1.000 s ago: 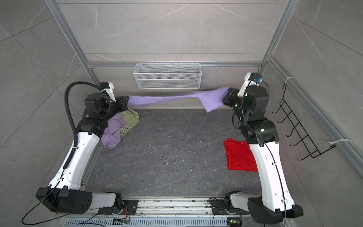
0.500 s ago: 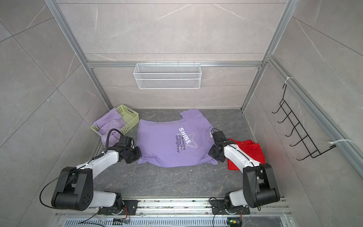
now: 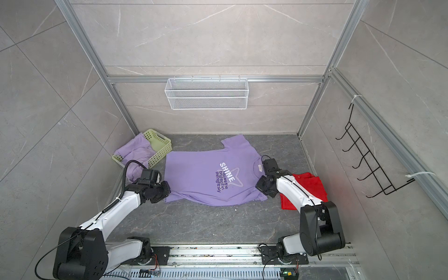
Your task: Fold and stack the t-shirts
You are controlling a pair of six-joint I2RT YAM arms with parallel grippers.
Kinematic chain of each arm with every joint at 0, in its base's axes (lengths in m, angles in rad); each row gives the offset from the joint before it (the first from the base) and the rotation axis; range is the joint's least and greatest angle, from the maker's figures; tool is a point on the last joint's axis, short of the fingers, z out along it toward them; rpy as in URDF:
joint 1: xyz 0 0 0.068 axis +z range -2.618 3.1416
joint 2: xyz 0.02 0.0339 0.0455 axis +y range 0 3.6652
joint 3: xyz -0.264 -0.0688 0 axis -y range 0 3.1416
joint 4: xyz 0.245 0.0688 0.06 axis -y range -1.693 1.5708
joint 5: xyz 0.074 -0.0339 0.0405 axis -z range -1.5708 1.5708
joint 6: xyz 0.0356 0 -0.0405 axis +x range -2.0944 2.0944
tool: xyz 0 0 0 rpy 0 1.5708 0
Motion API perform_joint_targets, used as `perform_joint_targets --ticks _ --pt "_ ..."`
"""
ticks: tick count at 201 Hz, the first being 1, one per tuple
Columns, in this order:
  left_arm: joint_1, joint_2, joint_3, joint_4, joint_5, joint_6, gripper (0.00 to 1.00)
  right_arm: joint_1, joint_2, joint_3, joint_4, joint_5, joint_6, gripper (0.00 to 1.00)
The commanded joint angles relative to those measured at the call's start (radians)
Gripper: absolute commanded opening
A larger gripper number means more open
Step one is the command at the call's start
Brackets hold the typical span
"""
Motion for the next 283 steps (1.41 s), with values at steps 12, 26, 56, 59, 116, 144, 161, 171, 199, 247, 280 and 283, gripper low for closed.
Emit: perform_joint_targets --ticks 12,26,56,59,116,144,161,171,199,247,280,283 --pt "-0.001 -0.094 0.095 -0.209 -0.070 0.031 0.00 -0.003 -0.009 0.177 -0.213 -0.148 -0.058 0.05" --pt "-0.001 -0.129 0.110 -0.238 -0.093 0.039 0.00 -0.007 -0.006 0.238 -0.284 -0.205 -0.074 0.05" --pt "-0.001 -0.154 0.117 -0.261 -0.118 0.029 0.00 -0.039 -0.042 0.264 -0.339 -0.386 -0.056 0.06" --pt "-0.001 -0.154 0.116 -0.261 -0.118 0.026 0.00 -0.043 -0.047 0.260 -0.336 -0.397 -0.052 0.06" --pt "0.000 -0.147 0.108 -0.271 -0.129 0.032 0.00 -0.084 -0.103 0.204 -0.523 -0.417 -0.141 0.08" --pt "-0.001 -0.125 0.098 -0.246 -0.104 0.026 0.00 -0.092 -0.077 0.076 -0.584 -0.166 -0.206 0.38" --pt "-0.001 -0.115 0.091 -0.231 -0.099 0.020 0.00 -0.095 -0.080 0.035 -0.551 -0.070 -0.176 0.51" --pt "-0.001 -0.114 0.089 -0.225 -0.094 0.014 0.00 -0.096 -0.102 0.042 -0.530 -0.042 -0.149 0.51" --pt "-0.001 -0.114 0.092 -0.225 -0.093 0.015 0.00 -0.082 -0.182 0.085 -0.448 -0.099 -0.136 0.49" --pt "-0.001 -0.104 0.095 -0.214 -0.095 0.005 0.00 0.176 -0.271 -0.008 -0.201 -0.250 -0.048 0.44" --pt "-0.001 -0.102 0.100 -0.218 -0.093 0.005 0.00 0.314 -0.240 -0.101 -0.005 -0.263 -0.059 0.47" --pt "0.000 -0.103 0.100 -0.218 -0.094 0.004 0.00 0.322 -0.233 -0.106 0.012 -0.265 -0.071 0.48"
